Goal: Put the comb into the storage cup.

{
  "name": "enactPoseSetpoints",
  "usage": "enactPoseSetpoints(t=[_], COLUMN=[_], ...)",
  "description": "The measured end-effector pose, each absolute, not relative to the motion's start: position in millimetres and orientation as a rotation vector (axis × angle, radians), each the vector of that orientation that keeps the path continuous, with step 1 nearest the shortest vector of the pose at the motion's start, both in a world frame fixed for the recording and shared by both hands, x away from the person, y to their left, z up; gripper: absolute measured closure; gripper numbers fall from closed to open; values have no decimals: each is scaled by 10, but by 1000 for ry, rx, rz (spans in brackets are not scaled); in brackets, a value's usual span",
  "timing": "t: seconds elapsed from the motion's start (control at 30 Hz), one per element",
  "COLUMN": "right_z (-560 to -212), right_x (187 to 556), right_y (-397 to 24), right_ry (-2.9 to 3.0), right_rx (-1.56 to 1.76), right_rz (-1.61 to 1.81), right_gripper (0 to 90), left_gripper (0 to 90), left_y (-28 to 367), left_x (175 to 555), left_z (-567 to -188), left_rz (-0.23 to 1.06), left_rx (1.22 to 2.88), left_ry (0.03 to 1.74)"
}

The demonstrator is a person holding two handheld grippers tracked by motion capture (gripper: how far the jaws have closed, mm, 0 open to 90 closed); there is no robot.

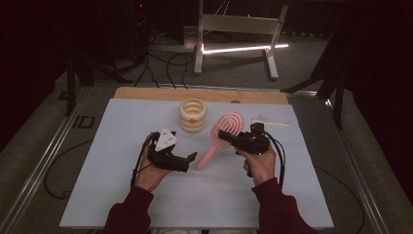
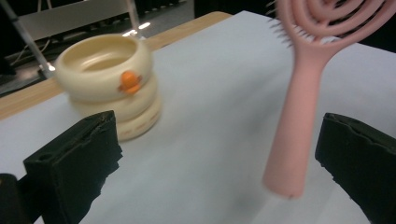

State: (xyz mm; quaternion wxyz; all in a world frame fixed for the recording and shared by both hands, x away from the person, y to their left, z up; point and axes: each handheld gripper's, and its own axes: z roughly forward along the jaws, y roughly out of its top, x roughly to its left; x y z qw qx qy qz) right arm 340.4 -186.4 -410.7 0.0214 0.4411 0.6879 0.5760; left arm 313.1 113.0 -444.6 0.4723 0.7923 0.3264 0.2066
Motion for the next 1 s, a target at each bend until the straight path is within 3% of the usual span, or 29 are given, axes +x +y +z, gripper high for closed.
enactPoseSetpoints(t=[0.47, 1.0], right_z=[-4103, -4107], right_x=[3417, 3438], right_y=[-1899, -1905], right_ry=[2112, 2100], right_rx=[1383, 1388], right_rz=[1790, 1802], right_gripper=[637, 637], left_gripper=[3, 4], left_y=[1888, 2274], left_x=[2767, 2433], left_z=[-4664, -4835], left_rz=[587, 640], left_rx=[1770, 1716], left_ry=[952, 1005])
